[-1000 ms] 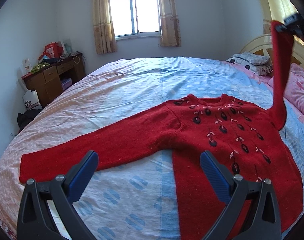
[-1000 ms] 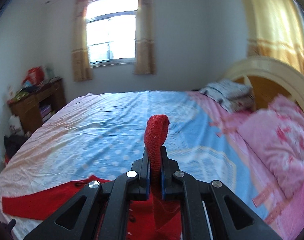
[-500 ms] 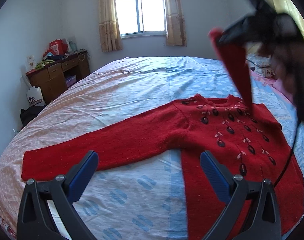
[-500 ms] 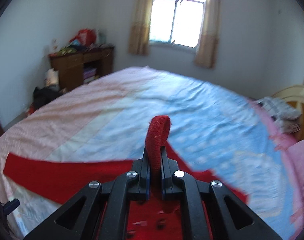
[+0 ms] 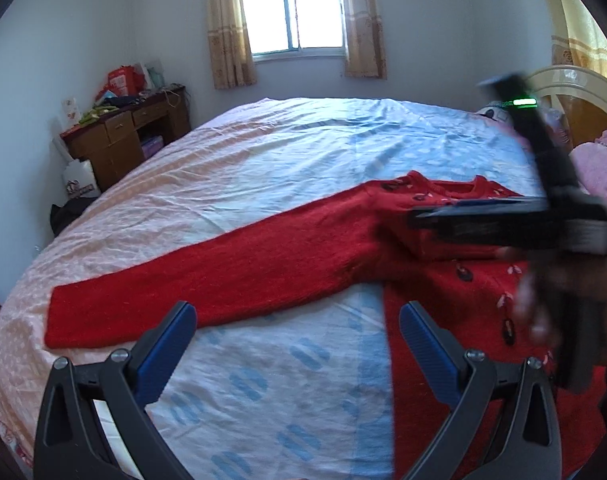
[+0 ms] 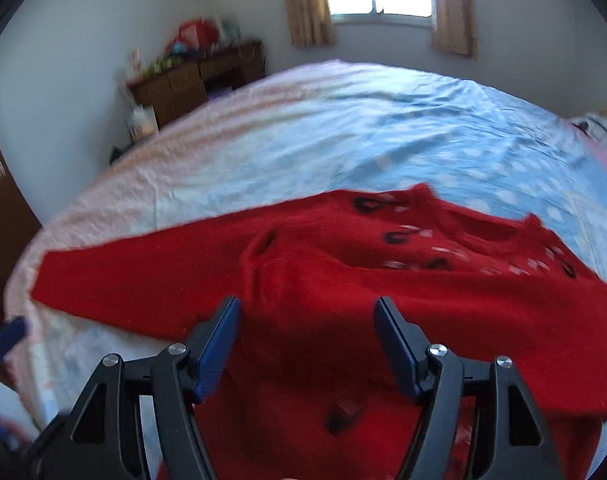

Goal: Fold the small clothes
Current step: 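Lift the sleeve with the right tool and fold it across the cardigan body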

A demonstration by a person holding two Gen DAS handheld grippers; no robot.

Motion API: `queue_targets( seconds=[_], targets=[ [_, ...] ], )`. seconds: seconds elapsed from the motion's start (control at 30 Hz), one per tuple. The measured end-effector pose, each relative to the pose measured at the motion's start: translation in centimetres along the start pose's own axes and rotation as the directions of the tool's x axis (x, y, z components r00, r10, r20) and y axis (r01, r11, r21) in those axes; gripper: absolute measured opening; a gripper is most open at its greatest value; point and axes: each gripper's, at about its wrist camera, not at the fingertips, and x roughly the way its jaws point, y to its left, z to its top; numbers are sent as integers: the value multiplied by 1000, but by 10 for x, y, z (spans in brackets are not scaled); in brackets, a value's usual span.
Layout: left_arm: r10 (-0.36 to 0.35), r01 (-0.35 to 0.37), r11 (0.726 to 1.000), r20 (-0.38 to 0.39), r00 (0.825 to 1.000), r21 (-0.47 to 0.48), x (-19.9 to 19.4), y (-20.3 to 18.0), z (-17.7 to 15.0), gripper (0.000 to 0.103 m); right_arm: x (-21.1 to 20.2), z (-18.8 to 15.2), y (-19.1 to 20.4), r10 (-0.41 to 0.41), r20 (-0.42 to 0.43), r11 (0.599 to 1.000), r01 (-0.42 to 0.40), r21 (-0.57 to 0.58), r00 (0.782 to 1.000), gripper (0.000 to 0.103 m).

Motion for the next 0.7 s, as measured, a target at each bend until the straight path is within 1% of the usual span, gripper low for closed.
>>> queue_targets(
  seconds=[0.07,0.13,0.2,0.3,0.33,0.4,0.47,0.53,0.57,0.6,0.67,0.7],
  targets=[
    [-22,22,1000,-2,1000,-4,3,-4,1,103,-25,-11,-21,-43,7,999,43,9,999,69],
    [-72,72,997,-12,997,-18,8,-7,5,103,-46,-24,-41,-80,10,996,80,26,997,69],
    [-103,102,994,-24,994,-32,18,-12,11,103,-70,-43,-64,-126,10,991,126,52,992,69],
    [-125,124,991,-26,992,-46,35,-19,23,101,-98,-73,-91,-165,5,982,164,96,986,69],
    [-131,129,990,-22,991,-51,42,-23,28,95,-105,-84,-98,-169,2,979,168,112,986,69],
    [-132,131,990,-22,991,-46,53,-30,36,87,-115,-103,-109,-168,2,977,166,135,986,69],
    [-138,136,989,-36,990,-53,65,-37,41,86,-123,-119,-119,-169,3,973,166,161,986,69],
    [-152,146,986,-82,985,-78,87,-43,46,85,-126,-130,-126,-164,3,969,161,186,986,69],
    [-155,145,985,-105,982,-92,95,-43,46,83,-129,-137,-132,-165,10,966,160,204,986,69],
    [-162,147,983,-133,978,-111,103,-44,45,72,-130,-141,-136,-167,18,964,160,214,986,69],
    [-188,160,975,-195,963,-151,121,-47,43,37,-131,-147,-145,-173,34,958,160,237,984,69],
    [-207,174,971,-214,955,-162,126,-49,42,11,-131,-149,-148,-173,35,956,159,247,984,69]
  ],
)
